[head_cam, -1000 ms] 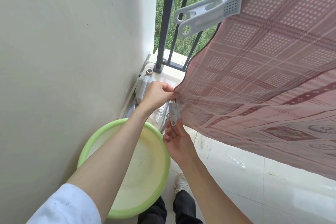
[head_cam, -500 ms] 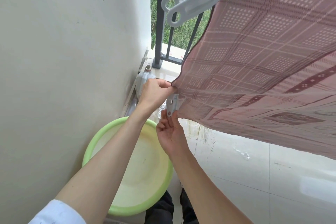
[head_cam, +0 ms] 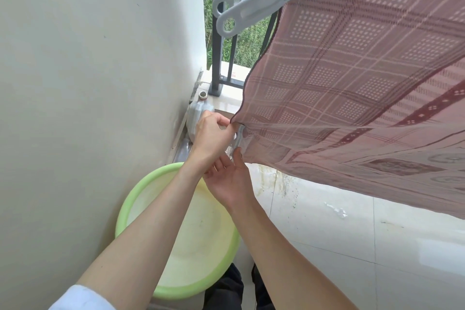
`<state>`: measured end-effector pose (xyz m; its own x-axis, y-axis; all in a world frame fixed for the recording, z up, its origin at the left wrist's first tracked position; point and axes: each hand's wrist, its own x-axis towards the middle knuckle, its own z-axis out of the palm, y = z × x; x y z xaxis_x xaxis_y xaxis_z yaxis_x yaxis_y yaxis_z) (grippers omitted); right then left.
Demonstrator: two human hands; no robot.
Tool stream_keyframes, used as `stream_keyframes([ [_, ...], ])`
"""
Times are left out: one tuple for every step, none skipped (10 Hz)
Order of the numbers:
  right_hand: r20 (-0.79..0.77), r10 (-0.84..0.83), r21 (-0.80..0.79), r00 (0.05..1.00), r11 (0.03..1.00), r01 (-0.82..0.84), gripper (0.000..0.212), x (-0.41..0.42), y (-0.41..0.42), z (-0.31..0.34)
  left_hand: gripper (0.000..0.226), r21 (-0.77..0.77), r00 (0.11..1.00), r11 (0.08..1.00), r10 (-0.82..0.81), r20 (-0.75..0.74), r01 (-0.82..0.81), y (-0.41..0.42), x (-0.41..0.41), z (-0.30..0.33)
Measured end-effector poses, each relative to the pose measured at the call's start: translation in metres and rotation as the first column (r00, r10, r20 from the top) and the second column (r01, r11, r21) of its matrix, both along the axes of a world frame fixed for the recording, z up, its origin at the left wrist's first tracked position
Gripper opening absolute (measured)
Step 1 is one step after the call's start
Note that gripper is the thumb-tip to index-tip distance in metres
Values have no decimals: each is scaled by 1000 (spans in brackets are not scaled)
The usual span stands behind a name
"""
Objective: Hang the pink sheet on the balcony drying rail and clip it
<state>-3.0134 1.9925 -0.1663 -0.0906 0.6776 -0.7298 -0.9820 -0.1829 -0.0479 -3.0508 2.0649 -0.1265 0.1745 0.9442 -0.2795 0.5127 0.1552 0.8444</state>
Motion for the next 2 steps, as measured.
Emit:
stream_keyframes([
  [77,127,-25,989,992,-125,39,12,-6,4,28,15,1000,1000,2,-10,-1,-2,-1,-2],
  [250,280,-110,927,959,-260,38,30,-19,9,17,29,1000,1000,0,-29,0,-11,-3,-2],
])
